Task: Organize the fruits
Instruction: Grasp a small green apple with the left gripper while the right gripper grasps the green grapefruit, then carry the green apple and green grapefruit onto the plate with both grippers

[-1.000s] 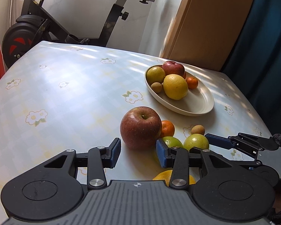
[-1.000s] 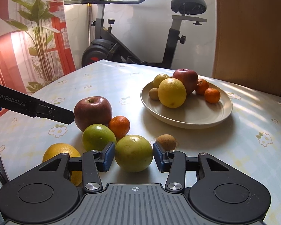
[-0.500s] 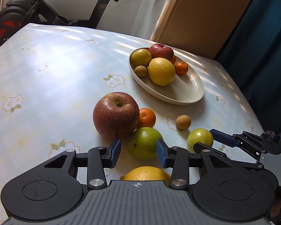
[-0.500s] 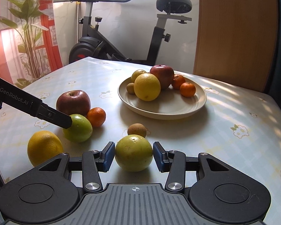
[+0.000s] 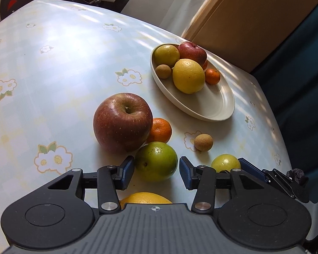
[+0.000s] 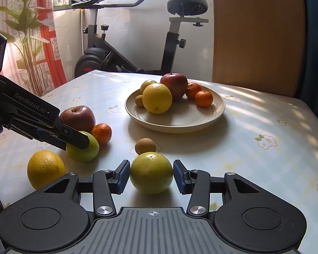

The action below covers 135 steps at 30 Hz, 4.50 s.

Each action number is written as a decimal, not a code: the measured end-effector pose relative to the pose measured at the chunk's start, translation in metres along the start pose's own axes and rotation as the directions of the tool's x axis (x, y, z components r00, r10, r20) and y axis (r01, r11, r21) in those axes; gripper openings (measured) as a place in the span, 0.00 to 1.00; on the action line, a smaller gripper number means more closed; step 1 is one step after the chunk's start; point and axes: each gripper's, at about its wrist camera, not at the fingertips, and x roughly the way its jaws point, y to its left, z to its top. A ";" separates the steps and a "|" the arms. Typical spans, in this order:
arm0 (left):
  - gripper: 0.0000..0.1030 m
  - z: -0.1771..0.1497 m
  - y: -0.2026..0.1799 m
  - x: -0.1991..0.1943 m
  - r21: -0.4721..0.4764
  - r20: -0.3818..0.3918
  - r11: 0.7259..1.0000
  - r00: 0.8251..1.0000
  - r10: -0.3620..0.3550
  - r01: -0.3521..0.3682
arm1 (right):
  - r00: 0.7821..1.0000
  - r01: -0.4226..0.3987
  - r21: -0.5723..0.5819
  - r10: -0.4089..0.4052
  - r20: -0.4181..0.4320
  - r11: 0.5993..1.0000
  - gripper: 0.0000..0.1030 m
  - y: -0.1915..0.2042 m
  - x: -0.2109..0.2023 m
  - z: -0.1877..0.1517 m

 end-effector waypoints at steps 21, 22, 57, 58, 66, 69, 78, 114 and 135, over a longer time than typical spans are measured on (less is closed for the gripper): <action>0.49 -0.008 0.003 0.003 0.028 0.020 1.000 1.000 0.006 -0.007 | 1.000 0.002 0.042 -0.003 0.012 0.999 0.41 -0.003 0.001 -0.003; 0.49 -0.008 0.004 0.002 0.030 0.025 1.000 1.000 0.005 -0.006 | 1.000 0.000 0.050 -0.001 0.012 0.999 0.41 -0.004 0.002 -0.003; 0.49 -0.004 -0.030 -0.035 0.234 0.160 0.971 0.983 -0.092 0.052 | 0.997 -0.026 0.221 0.008 0.082 0.975 0.42 -0.033 -0.010 0.006; 0.49 -0.001 -0.034 -0.038 0.246 0.168 0.968 0.981 -0.099 0.056 | 0.996 -0.026 0.220 0.007 0.087 0.975 0.42 -0.036 -0.011 0.009; 0.49 0.029 -0.052 -0.036 0.294 0.165 0.953 0.978 -0.126 0.073 | 0.994 -0.013 0.191 -0.007 0.105 0.982 0.42 -0.055 -0.008 0.035; 0.49 0.045 -0.057 -0.027 0.297 0.148 0.953 0.983 -0.110 0.062 | 0.995 -0.008 0.169 -0.008 0.098 0.986 0.42 -0.063 -0.001 0.043; 0.49 0.083 -0.045 0.017 0.259 0.053 0.966 0.998 -0.037 0.022 | 0.997 -0.021 0.160 0.010 0.073 0.987 0.42 -0.079 0.027 0.052; 0.56 0.096 -0.055 0.058 0.400 0.032 0.916 0.999 0.023 -0.034 | 0.997 -0.072 0.077 0.070 0.028 0.994 0.43 -0.093 0.124 0.086; 0.57 0.102 -0.051 0.044 0.403 0.079 0.915 0.997 0.003 -0.034 | 0.998 -0.065 0.062 0.065 0.011 0.996 0.26 -0.099 0.101 0.077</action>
